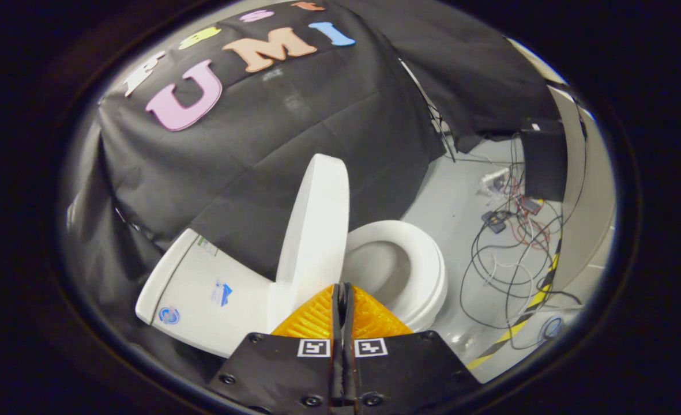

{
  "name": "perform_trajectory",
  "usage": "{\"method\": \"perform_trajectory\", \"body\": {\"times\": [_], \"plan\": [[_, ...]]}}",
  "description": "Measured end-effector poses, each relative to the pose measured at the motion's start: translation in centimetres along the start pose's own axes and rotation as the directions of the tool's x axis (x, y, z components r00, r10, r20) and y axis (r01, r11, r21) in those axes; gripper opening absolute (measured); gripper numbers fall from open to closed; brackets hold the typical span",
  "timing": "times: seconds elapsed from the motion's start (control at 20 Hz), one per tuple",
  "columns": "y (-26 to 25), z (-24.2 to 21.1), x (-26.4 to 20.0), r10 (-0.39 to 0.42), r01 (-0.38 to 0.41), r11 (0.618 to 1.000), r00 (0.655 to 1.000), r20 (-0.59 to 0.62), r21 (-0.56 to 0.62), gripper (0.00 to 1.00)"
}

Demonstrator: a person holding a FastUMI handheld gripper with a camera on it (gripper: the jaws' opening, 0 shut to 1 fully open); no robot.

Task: Open the toilet lid.

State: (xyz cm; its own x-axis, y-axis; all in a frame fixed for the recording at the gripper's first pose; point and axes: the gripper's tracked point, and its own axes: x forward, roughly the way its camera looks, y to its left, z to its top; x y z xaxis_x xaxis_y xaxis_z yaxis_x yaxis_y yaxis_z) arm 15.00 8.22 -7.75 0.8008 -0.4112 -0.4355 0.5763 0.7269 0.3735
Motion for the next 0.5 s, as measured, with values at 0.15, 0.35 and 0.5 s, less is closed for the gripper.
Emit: {"method": "perform_trajectory", "body": {"times": [0.15, 0.35, 0.5], "plan": [[1.1, 0.4, -0.5, -0.015, 0.015, 0.999, 1.000, 0.016, -0.047, 0.01], [2.1, 0.8, -1.0, -0.033, 0.037, 0.994, 0.999, 0.039, -0.105, 0.01], [3.5, 1.2, -1.6, -0.029, 0.037, 0.987, 0.998, 0.054, -0.156, 0.01]]}}
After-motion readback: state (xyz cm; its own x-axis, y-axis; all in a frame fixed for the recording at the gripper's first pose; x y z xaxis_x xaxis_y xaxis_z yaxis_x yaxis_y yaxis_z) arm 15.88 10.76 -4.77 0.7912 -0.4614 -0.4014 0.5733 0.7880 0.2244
